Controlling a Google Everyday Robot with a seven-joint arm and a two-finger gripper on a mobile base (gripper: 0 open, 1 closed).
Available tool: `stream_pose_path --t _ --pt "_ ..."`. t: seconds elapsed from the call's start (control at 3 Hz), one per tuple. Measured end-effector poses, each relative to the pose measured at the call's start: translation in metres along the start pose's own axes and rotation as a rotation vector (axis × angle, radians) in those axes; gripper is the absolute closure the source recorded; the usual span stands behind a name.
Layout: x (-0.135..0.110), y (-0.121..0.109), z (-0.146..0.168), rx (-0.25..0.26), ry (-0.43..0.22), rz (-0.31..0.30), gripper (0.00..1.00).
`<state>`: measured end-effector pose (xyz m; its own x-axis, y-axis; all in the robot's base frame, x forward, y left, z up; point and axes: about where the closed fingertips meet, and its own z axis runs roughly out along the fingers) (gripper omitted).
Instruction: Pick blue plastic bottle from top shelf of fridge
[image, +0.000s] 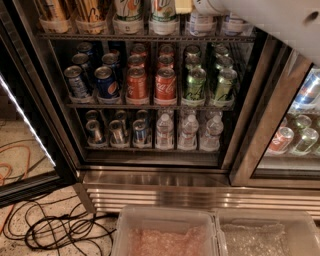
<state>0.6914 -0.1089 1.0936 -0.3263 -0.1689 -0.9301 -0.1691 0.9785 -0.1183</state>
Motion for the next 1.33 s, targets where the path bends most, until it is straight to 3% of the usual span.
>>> stream_pose_path --t 0.33,1.33 --pt "0.006 -0.004 0.007 0.010 0.015 0.009 0.35" --pt "-0.018 -0.009 0.024 0.035 -0.046 -0.007 0.31"
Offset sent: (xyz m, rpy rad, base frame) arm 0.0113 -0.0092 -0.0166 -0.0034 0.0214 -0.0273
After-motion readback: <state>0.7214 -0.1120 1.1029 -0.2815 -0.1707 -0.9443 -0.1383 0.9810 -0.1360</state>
